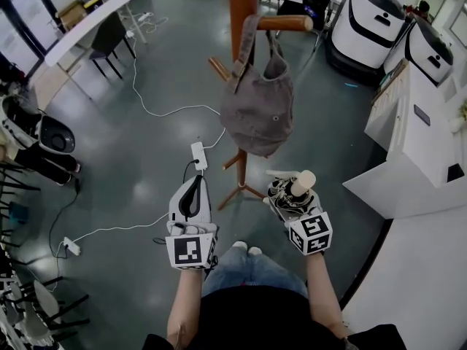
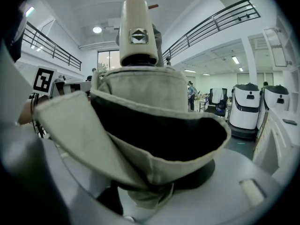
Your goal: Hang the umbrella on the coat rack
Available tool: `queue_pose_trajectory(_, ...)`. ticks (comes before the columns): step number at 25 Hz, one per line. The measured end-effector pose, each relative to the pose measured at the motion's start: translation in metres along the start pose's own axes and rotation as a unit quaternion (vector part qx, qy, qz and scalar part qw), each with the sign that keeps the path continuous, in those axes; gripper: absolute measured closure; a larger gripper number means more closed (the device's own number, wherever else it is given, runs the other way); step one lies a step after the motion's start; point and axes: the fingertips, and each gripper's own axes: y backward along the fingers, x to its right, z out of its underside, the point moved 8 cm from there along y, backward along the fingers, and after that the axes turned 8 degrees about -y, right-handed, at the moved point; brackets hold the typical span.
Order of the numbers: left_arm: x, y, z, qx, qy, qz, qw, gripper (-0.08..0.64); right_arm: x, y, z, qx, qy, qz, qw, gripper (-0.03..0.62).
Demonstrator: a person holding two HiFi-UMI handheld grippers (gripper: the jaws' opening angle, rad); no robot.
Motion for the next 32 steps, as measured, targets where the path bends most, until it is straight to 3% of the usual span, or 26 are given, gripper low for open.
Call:
queue_pose_trajectory(13,0.001,-0.012,0.038,-0.011,0.002,-0.012,0.9999,0.554,0.035,-0.058,0.016,-0.008,-0.003,-0.004,1.0,0.273)
queue_pose_trajectory(26,0.001,-0.023,0.035,-0.011,0.018,-0.012,0.9997,0.554,0.057,-0.098,0.002,-0.017,0.001,-0.006,1.0,0.273)
queue_pose_trajectory(32,0.002,-0.024,0.042,-0.016,0.022,-0.011,0.9996,0.554,0.066,-0.121,0.013,-0.031,-0.003,-0.008,0.999,0.273)
